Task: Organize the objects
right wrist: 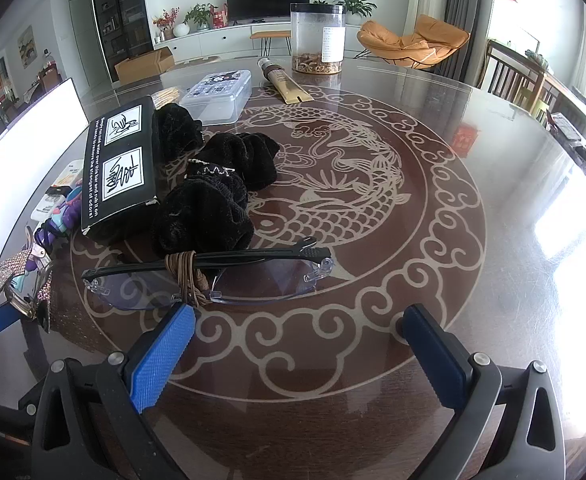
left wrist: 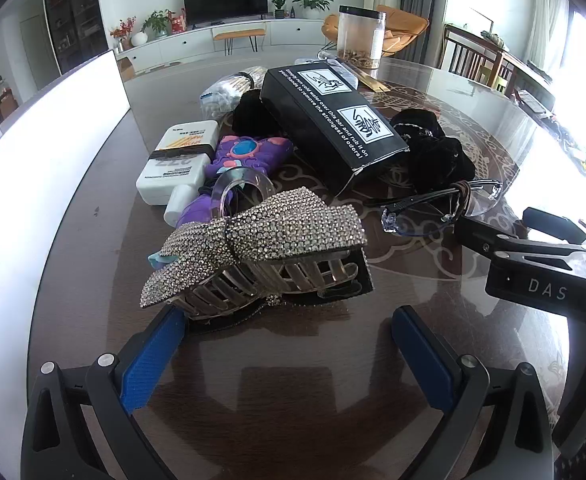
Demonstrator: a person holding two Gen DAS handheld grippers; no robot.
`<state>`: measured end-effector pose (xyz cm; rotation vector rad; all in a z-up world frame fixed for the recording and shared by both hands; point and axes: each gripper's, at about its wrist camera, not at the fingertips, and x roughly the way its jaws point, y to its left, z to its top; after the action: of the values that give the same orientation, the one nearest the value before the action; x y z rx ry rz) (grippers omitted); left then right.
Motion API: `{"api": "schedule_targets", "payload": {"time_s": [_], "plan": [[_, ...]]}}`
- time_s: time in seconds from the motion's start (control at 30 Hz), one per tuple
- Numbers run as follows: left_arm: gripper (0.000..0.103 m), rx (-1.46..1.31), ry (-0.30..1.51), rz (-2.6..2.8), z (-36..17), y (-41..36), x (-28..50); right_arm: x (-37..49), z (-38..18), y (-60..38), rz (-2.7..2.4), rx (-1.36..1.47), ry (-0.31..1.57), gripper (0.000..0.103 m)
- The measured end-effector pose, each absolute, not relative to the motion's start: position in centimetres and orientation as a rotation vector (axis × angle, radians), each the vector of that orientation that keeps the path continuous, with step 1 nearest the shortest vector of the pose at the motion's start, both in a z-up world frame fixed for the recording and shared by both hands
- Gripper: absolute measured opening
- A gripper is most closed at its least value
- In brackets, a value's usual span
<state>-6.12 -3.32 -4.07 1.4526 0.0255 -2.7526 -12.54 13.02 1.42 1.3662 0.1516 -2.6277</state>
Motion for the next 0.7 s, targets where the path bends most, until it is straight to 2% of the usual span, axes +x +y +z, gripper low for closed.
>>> {"api": "schedule_targets", "payload": {"time_s": [0.7], "plan": [[0.103,1.452,0.028,-2.753,-4.12,-3.19,-6.09,-12.62,1.7,13.3,-2.622,1.364,0.153,0.103]]}}
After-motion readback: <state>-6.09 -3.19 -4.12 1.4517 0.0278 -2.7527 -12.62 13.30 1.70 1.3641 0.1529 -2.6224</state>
